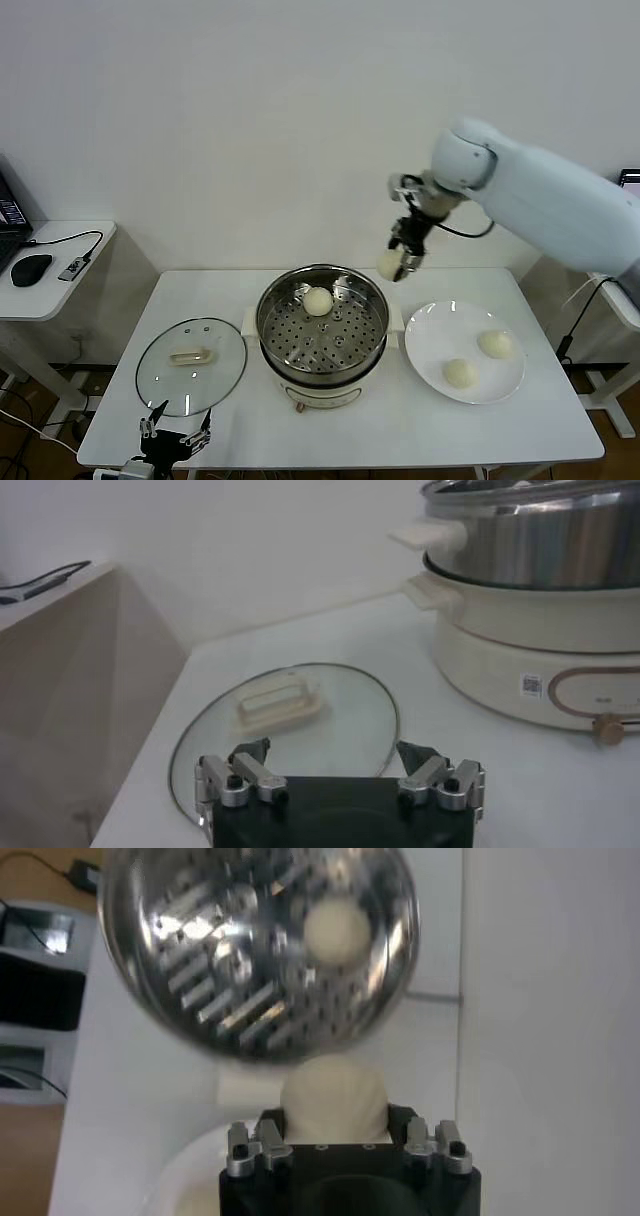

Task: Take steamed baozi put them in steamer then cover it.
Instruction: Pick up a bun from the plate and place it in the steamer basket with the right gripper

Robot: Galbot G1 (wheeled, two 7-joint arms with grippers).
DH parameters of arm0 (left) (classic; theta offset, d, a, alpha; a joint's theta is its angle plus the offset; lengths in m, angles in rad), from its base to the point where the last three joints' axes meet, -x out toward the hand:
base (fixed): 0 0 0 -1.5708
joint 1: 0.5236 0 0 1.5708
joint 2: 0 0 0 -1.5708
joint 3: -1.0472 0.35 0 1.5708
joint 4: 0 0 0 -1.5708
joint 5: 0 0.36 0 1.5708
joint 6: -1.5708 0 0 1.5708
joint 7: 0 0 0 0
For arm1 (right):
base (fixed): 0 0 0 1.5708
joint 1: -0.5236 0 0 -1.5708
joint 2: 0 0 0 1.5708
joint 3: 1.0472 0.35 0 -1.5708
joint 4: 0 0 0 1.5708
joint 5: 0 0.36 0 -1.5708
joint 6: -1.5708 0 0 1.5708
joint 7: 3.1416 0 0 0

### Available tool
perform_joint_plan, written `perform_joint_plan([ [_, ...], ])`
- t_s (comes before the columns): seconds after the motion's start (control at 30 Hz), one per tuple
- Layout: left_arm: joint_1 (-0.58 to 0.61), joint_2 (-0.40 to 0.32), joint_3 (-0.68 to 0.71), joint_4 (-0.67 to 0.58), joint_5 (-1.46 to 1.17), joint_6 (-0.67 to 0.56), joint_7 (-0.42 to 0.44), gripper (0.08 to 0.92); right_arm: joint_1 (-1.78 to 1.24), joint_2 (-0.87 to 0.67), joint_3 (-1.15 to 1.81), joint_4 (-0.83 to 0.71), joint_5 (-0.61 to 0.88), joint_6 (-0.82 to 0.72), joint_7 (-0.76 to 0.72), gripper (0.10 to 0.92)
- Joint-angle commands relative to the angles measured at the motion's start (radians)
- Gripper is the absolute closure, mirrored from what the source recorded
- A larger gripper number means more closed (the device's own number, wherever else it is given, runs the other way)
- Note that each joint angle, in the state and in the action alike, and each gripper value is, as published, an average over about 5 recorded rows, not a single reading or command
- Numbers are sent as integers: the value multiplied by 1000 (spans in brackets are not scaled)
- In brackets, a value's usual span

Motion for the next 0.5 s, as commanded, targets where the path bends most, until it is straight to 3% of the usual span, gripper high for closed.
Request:
perform_joint_plan([
  [0.03, -9, -14, -12, -18, -12, 8, 0, 177, 65, 285, -94, -99, 96, -53, 0, 414],
  [0.5, -6, -15, -23, -30, -23, 6, -4, 177, -94, 473, -98, -269, 22, -51, 8, 414],
])
